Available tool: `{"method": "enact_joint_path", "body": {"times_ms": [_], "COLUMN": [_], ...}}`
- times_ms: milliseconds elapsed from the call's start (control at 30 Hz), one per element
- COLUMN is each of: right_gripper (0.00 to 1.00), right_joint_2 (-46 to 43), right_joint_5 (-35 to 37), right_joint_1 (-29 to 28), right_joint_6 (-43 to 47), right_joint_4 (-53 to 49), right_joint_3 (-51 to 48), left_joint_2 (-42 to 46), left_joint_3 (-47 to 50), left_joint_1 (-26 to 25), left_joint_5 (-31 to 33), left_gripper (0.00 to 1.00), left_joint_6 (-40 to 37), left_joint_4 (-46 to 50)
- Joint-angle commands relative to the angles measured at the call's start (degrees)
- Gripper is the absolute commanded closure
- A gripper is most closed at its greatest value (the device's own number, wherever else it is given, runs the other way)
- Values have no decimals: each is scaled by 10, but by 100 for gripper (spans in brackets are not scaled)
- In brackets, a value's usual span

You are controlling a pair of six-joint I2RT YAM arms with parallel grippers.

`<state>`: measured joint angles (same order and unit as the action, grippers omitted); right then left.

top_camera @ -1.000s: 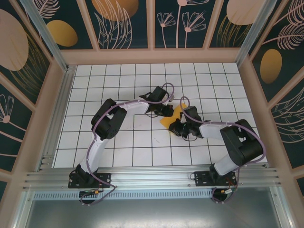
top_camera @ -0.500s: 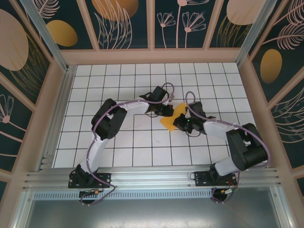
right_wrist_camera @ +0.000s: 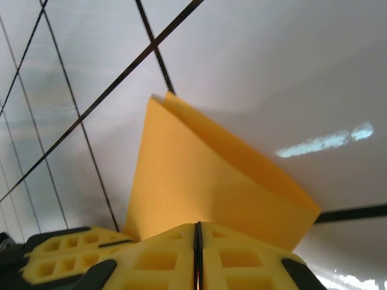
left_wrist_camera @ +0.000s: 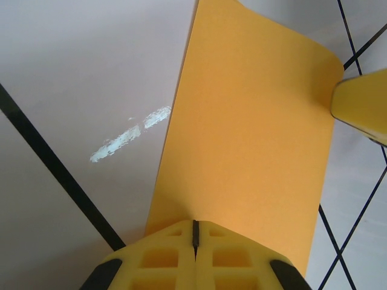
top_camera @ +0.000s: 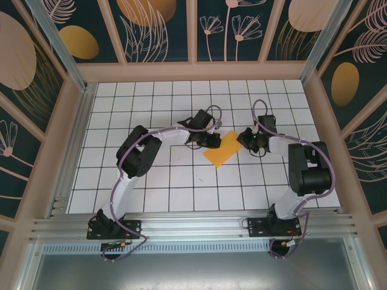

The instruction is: Fold a paper plane with a square sheet of paper (pick it up from the middle)

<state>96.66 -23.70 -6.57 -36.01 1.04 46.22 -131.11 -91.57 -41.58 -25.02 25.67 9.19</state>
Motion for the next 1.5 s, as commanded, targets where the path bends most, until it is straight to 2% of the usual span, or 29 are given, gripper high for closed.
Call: {"method": "enact_joint_path", "body": {"times_ms": [0, 200, 500, 767, 1033, 1133, 1233, 1367, 1467], "right_gripper": [87, 87, 87, 87, 87, 87, 84, 76, 71], "right_joint_2": [36, 70, -8, 35, 77, 71, 35, -23, -25], "right_joint_5": [14, 19, 0, -43, 40, 24, 9, 44, 33], "right_joint_1": [9, 24, 43, 55, 55, 56, 55, 55, 54], "right_joint_6": [29, 39, 58, 49, 52, 55, 63, 60, 46], "right_joint_4": [-8, -31, -49, -22, -60, -51, -75, -108, -107], "right_joint_3": [17, 17, 37, 28, 27, 26, 43, 46, 26], "left_joint_2": [-18, -19, -20, -23, -22, -20, -7, 23, 50], "left_joint_3": [7, 10, 4, 0, 2, 4, 14, 40, 50], "left_joint_1": [0, 0, 0, 0, 0, 0, 1, 0, 0], "left_joint_5": [15, 14, 15, 14, 14, 14, 18, -4, -8], "left_gripper": [97, 98, 97, 98, 97, 97, 97, 94, 94], "left_joint_6": [-11, -11, -10, -10, -9, -9, 1, 35, 52], "left_joint_4": [34, 35, 36, 39, 38, 38, 31, -18, -50]}}
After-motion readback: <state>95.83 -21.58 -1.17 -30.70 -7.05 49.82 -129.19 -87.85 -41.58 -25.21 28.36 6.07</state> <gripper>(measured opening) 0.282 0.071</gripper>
